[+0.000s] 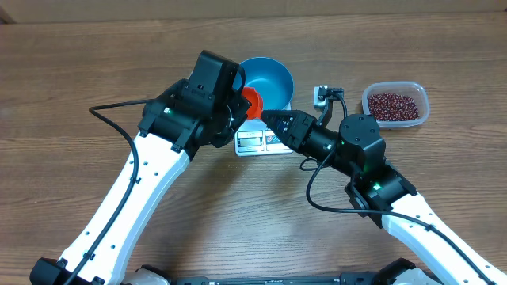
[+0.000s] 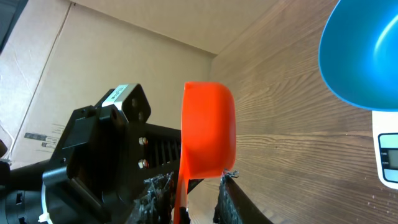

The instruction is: Scoop item into bowl and weigh 150g on scale

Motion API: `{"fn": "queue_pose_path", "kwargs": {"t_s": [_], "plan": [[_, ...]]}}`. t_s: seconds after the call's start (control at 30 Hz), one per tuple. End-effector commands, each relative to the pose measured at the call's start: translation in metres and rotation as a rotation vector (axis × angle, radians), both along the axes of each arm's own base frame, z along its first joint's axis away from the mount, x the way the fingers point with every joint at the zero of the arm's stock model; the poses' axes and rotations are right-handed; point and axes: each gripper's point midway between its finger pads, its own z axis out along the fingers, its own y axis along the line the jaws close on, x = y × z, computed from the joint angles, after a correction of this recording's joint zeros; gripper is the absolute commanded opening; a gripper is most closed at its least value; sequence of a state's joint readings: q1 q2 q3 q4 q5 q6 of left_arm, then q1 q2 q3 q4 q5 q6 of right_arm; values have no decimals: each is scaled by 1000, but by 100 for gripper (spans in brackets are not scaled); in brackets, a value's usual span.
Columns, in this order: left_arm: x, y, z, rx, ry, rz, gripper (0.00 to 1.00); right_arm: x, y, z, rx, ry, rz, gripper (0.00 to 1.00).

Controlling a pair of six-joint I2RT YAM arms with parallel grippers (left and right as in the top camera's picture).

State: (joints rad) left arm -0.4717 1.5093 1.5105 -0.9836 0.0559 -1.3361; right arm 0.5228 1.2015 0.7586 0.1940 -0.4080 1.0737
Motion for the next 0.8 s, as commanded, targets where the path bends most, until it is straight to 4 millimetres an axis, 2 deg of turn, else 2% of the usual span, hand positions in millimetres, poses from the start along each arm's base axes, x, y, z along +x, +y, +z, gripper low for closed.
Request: {"fn": "queue_pose_path", "kwargs": {"t_s": [0.0,0.2,0.27,0.33,0.43,0.57,0.73,0.77], "plan": [[-5,-8,-4,-19,27,-15,4,-1,4,13,14,-30,0,23],[-7,-12,-4,-18,28,-28,5,1,4,9,7,-21,-7,6],[-7,-12,-4,-17,27,-30,8,2,4,8,6,-20,-9,4],[-7,-11,-5,-14,26,-29,16,2,3,8,3,-23,-12,4],[-7,-11,-5,-10,24,-26,36,4,1,4,-9,-11,-28,4],[-2,-2,-5,38,-3,-17,72,9,-7,-5,-52,-8,-51,4],[8,11,-3,143,-77,-126,87,22,-32,-18,-118,1,-99,4],[12,12,-1,174,-109,-180,87,24,-38,-18,-136,-14,-97,4]]}}
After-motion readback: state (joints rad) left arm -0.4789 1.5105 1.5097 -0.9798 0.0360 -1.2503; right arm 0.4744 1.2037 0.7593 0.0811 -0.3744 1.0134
